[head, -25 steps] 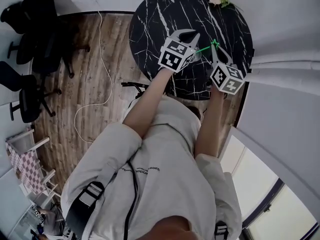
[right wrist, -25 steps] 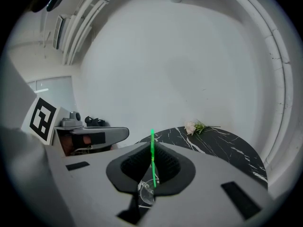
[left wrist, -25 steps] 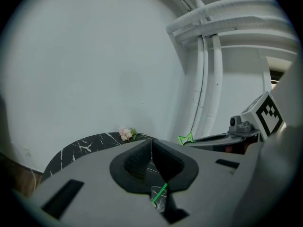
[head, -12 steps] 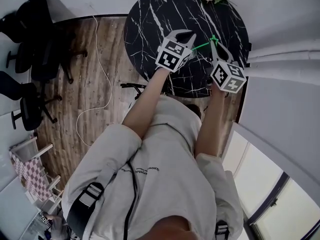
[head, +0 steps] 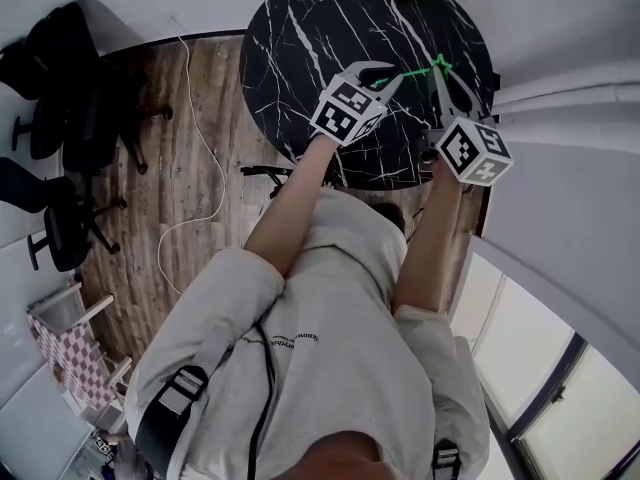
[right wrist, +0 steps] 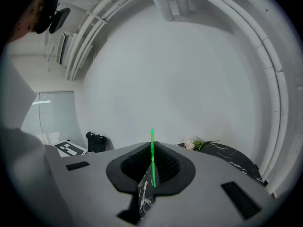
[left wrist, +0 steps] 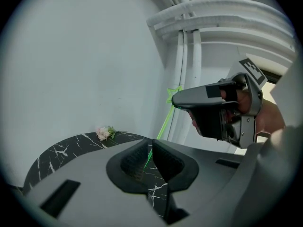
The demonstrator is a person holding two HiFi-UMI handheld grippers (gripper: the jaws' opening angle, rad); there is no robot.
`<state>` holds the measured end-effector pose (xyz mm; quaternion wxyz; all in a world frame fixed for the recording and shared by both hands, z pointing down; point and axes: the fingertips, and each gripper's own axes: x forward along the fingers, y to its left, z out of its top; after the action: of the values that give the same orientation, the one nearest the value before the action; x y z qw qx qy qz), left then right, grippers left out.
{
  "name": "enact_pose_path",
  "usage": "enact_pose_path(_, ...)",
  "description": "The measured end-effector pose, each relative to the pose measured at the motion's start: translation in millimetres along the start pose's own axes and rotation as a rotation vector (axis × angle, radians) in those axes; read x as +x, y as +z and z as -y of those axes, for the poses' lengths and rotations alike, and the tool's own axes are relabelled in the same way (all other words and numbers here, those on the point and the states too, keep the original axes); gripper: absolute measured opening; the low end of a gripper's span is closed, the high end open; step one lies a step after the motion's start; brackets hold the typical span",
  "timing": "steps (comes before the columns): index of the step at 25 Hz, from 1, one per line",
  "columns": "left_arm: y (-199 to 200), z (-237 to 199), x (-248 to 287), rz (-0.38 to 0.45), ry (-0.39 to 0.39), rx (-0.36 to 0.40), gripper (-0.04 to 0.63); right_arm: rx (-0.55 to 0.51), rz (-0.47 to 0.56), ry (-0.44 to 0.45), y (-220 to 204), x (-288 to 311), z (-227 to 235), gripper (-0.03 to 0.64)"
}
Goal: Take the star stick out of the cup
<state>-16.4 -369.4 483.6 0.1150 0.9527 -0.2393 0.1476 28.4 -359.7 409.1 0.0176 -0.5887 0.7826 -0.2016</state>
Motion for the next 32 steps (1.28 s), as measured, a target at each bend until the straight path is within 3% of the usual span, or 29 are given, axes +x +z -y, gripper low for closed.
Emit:
enact_pose_path(19,12,61,50,-0.006,-0.078,0.101,0.048,-0.048,-0.021,-0.061,14,-37,41,0.044)
enact_pose_path(21,11,68,55,-0.016,-0.089,0.102,0.1,-0.049,-0.024,-0.064,14,-41,46,0.044)
enact_pose_path(32,13,88,76,-0.015,-0.084,0.057,0.098,-0.047,-0.043,-0.054,13,-61,62,0.044)
